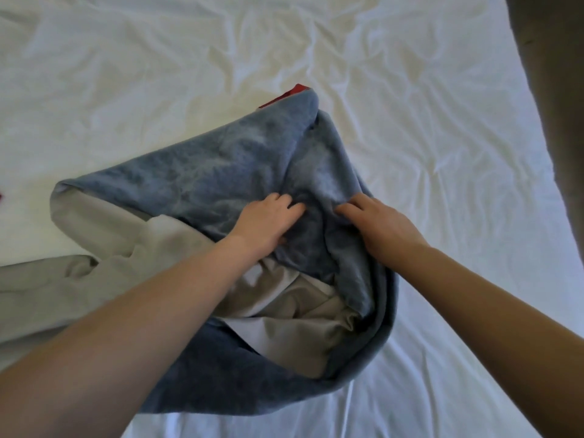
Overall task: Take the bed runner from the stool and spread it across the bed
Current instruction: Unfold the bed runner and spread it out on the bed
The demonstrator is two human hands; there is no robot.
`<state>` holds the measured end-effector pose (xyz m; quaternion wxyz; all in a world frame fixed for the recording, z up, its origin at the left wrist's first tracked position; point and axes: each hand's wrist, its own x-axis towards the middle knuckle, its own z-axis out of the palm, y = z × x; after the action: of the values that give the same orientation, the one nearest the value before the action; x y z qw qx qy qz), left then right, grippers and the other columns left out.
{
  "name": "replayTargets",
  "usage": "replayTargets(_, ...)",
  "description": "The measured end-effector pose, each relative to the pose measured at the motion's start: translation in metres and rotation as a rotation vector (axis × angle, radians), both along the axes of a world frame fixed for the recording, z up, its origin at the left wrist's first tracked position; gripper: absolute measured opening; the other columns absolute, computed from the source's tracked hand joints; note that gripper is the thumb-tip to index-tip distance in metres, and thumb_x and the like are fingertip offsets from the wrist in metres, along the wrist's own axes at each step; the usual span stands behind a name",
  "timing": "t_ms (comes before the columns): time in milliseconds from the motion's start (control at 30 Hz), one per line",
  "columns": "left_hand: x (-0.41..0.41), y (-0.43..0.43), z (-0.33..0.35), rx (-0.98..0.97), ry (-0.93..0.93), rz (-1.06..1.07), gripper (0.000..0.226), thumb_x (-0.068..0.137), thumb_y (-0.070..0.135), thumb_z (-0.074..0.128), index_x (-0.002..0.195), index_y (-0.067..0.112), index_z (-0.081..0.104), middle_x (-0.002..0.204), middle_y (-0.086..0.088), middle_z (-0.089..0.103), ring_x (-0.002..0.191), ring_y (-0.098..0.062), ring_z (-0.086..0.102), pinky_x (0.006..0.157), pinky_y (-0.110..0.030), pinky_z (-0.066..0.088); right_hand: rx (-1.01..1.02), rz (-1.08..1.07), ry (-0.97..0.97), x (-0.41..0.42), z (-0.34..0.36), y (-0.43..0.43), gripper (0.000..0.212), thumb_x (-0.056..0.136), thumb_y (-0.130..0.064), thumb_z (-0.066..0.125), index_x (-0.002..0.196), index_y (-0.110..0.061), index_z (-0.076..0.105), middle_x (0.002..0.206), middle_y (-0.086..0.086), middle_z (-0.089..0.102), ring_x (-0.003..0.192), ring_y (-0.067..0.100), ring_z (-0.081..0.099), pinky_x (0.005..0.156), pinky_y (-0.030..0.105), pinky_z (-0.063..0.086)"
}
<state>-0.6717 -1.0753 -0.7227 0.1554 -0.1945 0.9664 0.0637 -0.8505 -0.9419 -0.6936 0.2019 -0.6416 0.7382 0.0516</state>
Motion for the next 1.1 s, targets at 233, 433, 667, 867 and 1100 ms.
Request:
replayTargets(233,-0.009,-0.034,0.001,-0.105,0.280,-0.209,0.017,0.073,0.005,0.040,0.072,0.008,0.057,0.069,-0.011,0.054,0.060,-0.031,0.055,0.037,-0.032,0.042,-0.004,0.103,0.078,-0.037,0.007,-0.003,0.039,0.088,-0.016,0.056,0.125,-0.021,0.048,0.115,0.005,0.046,0.106,0.026,0.048,0.075,0.041,0.050)
replayTargets(433,-0.055,-0.101,0.048,-0.162,0.391,-0.090,0.032,0.080,0.017,0.032,0.081,-0.002,0.058,0.080,-0.026,0.056,0.070,-0.041,0.059,0.048,-0.038,0.042,-0.242,0.002,0.120,-0.077,0.034,-0.067,0.034,0.084,-0.009,0.052,0.118,-0.010,0.056,0.106,0.019,0.050,0.098,0.037,0.052,0.069,0.046,0.049)
replayTargets(667,-0.070,-0.154,0.073,-0.194,0.258,0.197,0.019,0.086,0.005,0.046,0.101,0.003,0.059,0.106,-0.022,0.053,0.101,-0.040,0.049,0.072,-0.048,0.044,-0.231,-0.177,0.138,-0.080,0.036,-0.129,0.035,0.079,0.001,0.051,0.110,-0.015,0.058,0.108,0.013,0.053,0.096,0.037,0.054,0.069,0.039,0.044)
replayTargets(867,-0.006,-0.147,0.048,-0.137,0.248,0.261,0.046,0.078,0.048,0.057,0.112,0.016,0.056,0.104,-0.010,0.058,0.092,-0.033,0.056,0.064,-0.041,0.050,-0.098,-0.004,0.087,-0.062,0.033,-0.112,0.031,0.083,-0.034,0.052,0.111,-0.027,0.062,0.103,0.003,0.062,0.095,0.029,0.059,0.069,0.034,0.045)
replayTargets(1100,0.075,-0.165,0.030,-0.177,0.112,0.384,0.093,0.060,0.052,0.080,0.136,0.017,0.040,0.121,-0.016,0.053,0.100,-0.040,0.056,0.078,-0.048,0.049,-0.226,-0.006,0.013,-0.049,0.030,-0.161,0.055,0.083,-0.042,0.060,0.133,-0.021,0.047,0.124,0.007,0.052,0.111,0.030,0.051,0.084,0.040,0.041)
